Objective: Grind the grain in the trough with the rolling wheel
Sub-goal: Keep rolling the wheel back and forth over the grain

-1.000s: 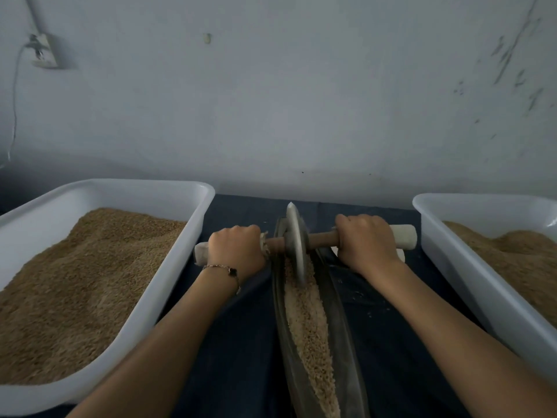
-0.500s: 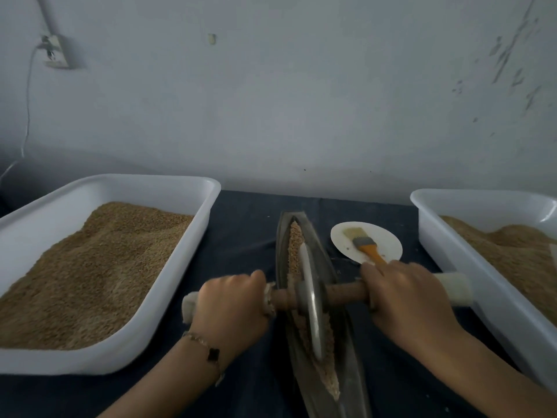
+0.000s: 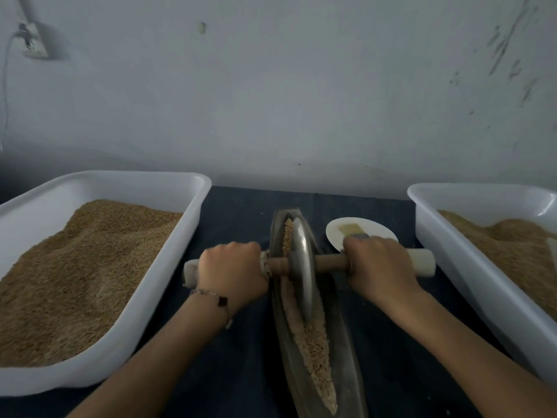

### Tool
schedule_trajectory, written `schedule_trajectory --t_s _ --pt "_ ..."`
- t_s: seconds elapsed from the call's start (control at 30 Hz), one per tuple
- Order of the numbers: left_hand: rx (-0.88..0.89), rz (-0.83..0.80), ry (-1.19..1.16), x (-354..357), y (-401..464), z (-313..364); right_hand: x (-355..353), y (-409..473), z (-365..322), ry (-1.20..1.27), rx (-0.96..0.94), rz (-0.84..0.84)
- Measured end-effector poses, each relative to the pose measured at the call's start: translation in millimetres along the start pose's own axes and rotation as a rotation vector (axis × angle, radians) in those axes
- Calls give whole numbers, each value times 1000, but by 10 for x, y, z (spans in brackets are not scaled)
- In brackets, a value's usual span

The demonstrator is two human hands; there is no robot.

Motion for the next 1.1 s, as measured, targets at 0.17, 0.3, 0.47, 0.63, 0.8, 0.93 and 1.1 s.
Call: schedule_trajectory --t_s 0.17,0.3,0.47,0.63,0.8,0.93,1.1 --pt "-96 31 -67 149 331 -69 93 487 -16 -53 -55 48" --pt "-97 8 -57 153 494 -91 143 599 18 -63 -67 97" --pt "-11 49 13 89 378 -1 155 350 67 -12 -27 89" --pt "27 -61 -37 29 -52 -9 -97 -110 -73 -32 -120 192" --pt "-5 -154 -53 -124 -668 9 -407 -558 -194 22 -184 237" --pt "35 -88 47 -309 -887 43 -515 -766 -158 59 -209 226" --pt "55 -58 74 -243 -595 63 -255 -614 -33 11 -123 58"
Point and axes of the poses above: each hand's wrist, its own y-axis towards the middle knuckle, its own x-axis out of the palm, z = x × y, the point moved 4 cm from there along y, towards the middle knuckle, and after that the axes turned 7 degrees about y, right-handed, at the moved point
